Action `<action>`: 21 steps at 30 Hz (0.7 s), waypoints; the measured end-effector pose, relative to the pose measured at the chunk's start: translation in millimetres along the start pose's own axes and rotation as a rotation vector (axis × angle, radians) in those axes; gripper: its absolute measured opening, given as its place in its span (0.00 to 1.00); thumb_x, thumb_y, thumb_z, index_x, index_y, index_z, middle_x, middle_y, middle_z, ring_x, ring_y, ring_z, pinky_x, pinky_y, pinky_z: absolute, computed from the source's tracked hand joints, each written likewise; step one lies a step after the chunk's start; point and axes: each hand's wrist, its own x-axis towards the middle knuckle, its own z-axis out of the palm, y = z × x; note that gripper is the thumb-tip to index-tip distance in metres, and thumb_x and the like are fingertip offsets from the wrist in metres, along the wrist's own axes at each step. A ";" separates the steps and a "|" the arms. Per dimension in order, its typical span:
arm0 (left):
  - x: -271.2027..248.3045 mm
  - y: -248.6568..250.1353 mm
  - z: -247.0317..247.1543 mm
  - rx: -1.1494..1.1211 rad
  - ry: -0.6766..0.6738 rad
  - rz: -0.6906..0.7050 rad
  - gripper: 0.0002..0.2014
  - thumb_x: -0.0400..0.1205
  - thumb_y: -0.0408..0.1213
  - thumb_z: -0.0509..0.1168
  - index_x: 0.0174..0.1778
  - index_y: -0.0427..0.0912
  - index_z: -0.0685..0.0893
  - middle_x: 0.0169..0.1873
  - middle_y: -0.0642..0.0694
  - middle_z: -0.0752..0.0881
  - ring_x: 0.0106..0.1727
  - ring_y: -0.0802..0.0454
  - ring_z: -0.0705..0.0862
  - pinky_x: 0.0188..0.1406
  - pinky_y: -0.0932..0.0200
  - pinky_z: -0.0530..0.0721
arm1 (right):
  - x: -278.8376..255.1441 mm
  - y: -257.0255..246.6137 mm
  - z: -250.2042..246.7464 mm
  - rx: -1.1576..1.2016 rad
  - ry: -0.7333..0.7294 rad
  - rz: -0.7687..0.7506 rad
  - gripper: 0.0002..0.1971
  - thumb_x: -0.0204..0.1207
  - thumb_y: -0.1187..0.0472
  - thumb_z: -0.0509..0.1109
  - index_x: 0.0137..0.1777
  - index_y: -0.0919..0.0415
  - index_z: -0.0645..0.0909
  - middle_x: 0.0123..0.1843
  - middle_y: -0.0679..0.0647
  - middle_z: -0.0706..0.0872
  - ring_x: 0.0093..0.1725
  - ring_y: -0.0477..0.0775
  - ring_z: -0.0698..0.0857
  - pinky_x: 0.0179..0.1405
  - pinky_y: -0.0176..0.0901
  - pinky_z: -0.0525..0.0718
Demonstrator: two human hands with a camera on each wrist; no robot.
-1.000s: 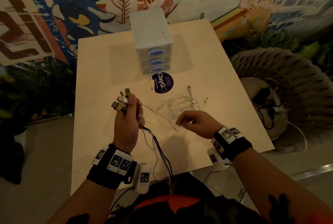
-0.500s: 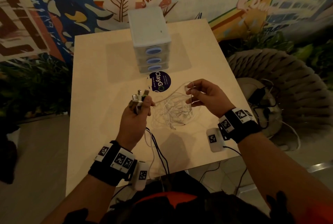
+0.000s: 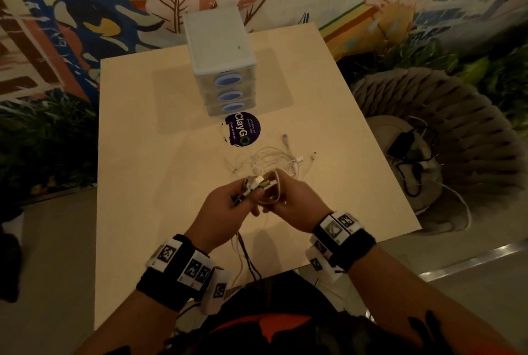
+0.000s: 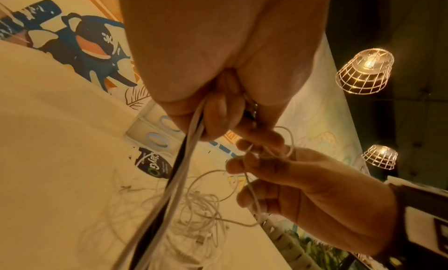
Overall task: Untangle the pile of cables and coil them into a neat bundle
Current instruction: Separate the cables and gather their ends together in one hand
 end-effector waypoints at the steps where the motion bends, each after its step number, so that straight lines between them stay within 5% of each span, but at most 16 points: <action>1: -1.1 -1.2 0.4 0.017 -0.003 -0.028 0.11 0.89 0.44 0.65 0.41 0.52 0.87 0.29 0.53 0.88 0.30 0.65 0.82 0.36 0.73 0.75 | -3.3 7.8 2.9 0.004 -0.015 0.000 0.10 0.80 0.54 0.75 0.59 0.49 0.82 0.47 0.41 0.90 0.43 0.31 0.86 0.43 0.29 0.80; 4: -2.4 -9.9 -0.7 0.002 0.070 -0.129 0.20 0.90 0.47 0.61 0.32 0.49 0.85 0.26 0.57 0.85 0.28 0.65 0.79 0.32 0.72 0.71 | -14.2 34.1 8.2 -0.019 -0.146 0.036 0.07 0.81 0.53 0.74 0.57 0.46 0.89 0.50 0.39 0.91 0.49 0.32 0.86 0.46 0.22 0.74; 7: -0.5 -24.7 -4.4 -0.090 0.088 -0.207 0.19 0.90 0.49 0.59 0.40 0.47 0.90 0.28 0.50 0.84 0.23 0.61 0.73 0.33 0.62 0.72 | -27.8 61.3 6.4 -0.086 -0.304 0.146 0.09 0.79 0.55 0.72 0.54 0.42 0.92 0.54 0.40 0.92 0.52 0.35 0.85 0.54 0.31 0.78; 11: 1.9 -36.2 -6.0 -0.123 0.065 -0.242 0.20 0.91 0.47 0.59 0.41 0.38 0.89 0.26 0.47 0.80 0.23 0.61 0.74 0.37 0.56 0.72 | -35.8 86.9 -0.3 -0.076 -0.448 0.298 0.18 0.78 0.64 0.67 0.56 0.41 0.91 0.42 0.31 0.87 0.40 0.25 0.82 0.46 0.24 0.76; 14: 4.5 -35.8 -4.0 -0.148 0.034 -0.257 0.20 0.91 0.46 0.59 0.41 0.37 0.87 0.25 0.48 0.78 0.24 0.61 0.73 0.37 0.58 0.72 | -26.2 100.9 0.0 0.050 -0.335 0.390 0.12 0.81 0.58 0.67 0.59 0.44 0.88 0.48 0.40 0.93 0.50 0.37 0.89 0.63 0.43 0.84; 18: 0.4 -29.0 -1.7 -0.167 -0.079 -0.246 0.21 0.89 0.49 0.60 0.42 0.37 0.88 0.24 0.49 0.78 0.25 0.56 0.71 0.33 0.62 0.70 | -2.6 112.4 8.1 -0.085 -0.181 0.478 0.16 0.80 0.43 0.71 0.61 0.49 0.75 0.43 0.50 0.92 0.44 0.51 0.90 0.50 0.48 0.86; 21: -4.7 -21.4 0.3 -0.189 -0.157 -0.225 0.22 0.89 0.44 0.60 0.42 0.29 0.87 0.23 0.49 0.79 0.24 0.59 0.74 0.32 0.69 0.76 | 11.8 114.6 16.1 -0.219 -0.140 0.487 0.19 0.75 0.44 0.76 0.58 0.51 0.75 0.48 0.54 0.89 0.49 0.58 0.87 0.50 0.51 0.85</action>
